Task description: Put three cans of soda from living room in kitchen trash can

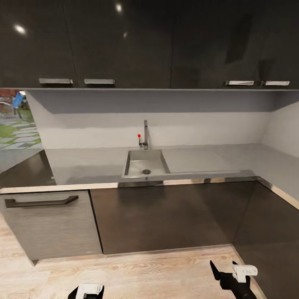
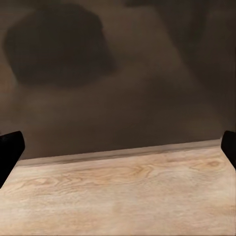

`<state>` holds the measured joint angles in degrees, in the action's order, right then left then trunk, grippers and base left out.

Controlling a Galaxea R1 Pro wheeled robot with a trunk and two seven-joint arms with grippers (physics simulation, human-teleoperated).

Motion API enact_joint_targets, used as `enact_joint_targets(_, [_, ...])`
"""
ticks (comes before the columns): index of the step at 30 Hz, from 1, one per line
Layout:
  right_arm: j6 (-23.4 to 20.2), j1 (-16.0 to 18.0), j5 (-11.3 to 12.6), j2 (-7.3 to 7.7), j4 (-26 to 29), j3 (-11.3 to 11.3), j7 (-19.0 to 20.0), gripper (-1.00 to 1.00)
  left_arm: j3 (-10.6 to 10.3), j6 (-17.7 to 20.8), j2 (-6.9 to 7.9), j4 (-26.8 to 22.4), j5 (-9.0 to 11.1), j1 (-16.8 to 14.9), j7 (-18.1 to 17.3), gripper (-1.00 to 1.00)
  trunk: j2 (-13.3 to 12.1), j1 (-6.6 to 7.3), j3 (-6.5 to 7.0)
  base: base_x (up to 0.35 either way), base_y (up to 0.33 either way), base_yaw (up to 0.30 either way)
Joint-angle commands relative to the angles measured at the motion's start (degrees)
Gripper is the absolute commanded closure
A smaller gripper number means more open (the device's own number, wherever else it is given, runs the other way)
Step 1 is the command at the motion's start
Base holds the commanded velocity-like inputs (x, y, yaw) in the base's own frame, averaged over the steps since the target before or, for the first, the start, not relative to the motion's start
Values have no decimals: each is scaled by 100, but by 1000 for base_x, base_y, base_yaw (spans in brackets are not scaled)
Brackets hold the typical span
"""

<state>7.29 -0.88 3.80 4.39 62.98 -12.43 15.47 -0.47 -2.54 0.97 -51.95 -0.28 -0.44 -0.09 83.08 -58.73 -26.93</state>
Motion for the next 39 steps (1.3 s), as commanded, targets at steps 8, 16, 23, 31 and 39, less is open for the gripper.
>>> enact_joint_targets(8, [0,0,-3,-7,-20,13,2,-100,1,2,0,0,-6,0,0,-100,0,0,0,0,0,238])
enact_joint_targets(16, [0,0,-5,-8,-24,74,8,-100,3,0,0,0,-7,0,0,-100,0,0,-1,0,0,98])
enact_joint_targets(23, [-12,0,-3,-8,-30,263,2,-100,3,-1,0,0,-11,0,0,-100,0,0,-38,0,0,22])
enact_joint_targets(31, [-16,0,-10,-8,-32,338,-16,-100,3,-1,0,0,-15,0,4,-100,0,0,-101,0,0,78])
enact_joint_targets(39, [-17,0,-11,-8,-32,345,-17,-100,3,-1,0,0,-16,0,1,-100,0,0,-166,0,0,118])
